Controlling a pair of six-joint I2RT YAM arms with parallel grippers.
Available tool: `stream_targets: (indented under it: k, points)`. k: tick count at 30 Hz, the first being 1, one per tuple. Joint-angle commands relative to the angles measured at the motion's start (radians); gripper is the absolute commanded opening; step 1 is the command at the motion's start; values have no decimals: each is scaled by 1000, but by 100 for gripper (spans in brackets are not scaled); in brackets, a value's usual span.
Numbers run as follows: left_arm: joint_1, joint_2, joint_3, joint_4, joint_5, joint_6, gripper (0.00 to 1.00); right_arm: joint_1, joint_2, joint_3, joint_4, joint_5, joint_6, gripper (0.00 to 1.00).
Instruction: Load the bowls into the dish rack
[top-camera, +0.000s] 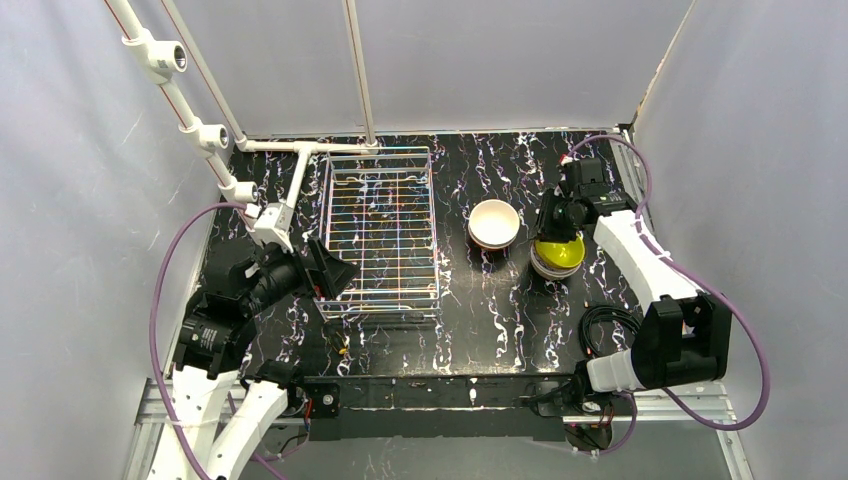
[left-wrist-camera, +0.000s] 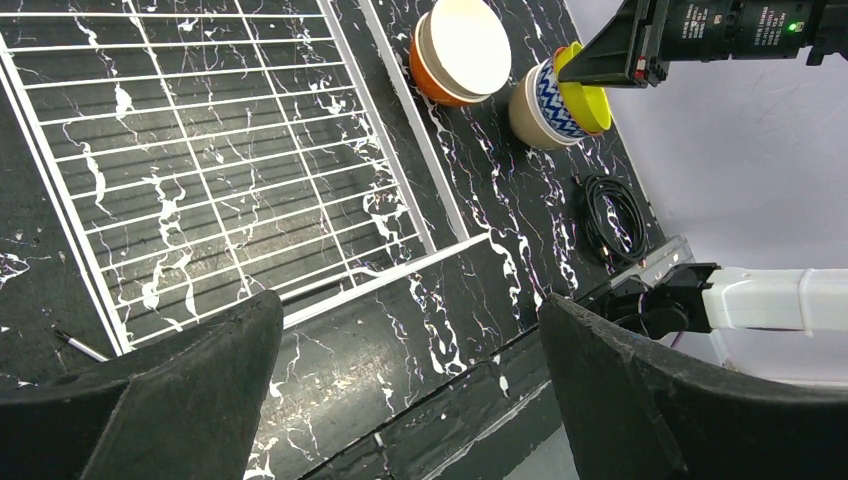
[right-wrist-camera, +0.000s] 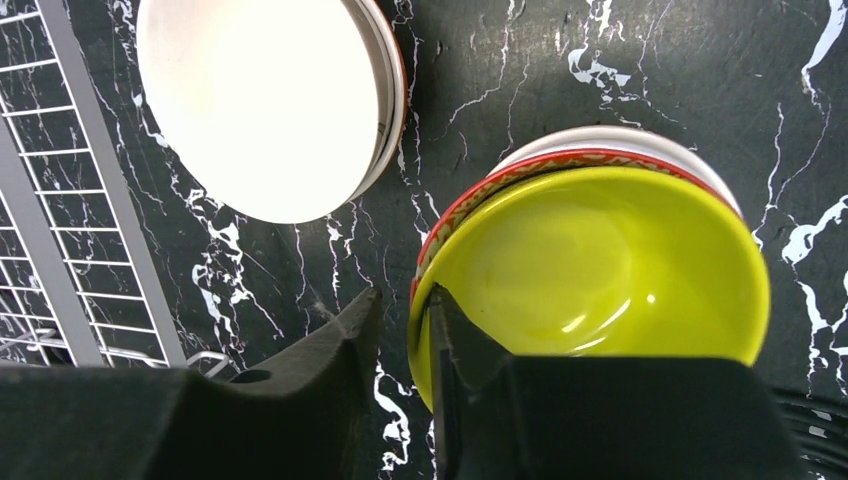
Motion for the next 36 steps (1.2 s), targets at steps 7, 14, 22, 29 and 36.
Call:
stream_targets:
  k: [7, 14, 22, 29, 36]
  points:
    - [-4, -13, -4, 5, 18, -18, 98, 2, -17, 76, -12, -35, 15, 12]
    - [-4, -11, 4, 2, 12, -21, 98, 2, -49, 105, -37, 68, 39, 1]
    - [-4, 2, 52, -32, -11, 9, 98, 3, -176, 204, -34, 120, 104, 1]
    - [-3, -8, 123, -112, -126, 66, 98, 4, -265, 196, 223, -152, 261, 1]
    - [-4, -27, 142, -213, -295, -12, 98, 108, -271, 39, 688, -214, 572, 1]
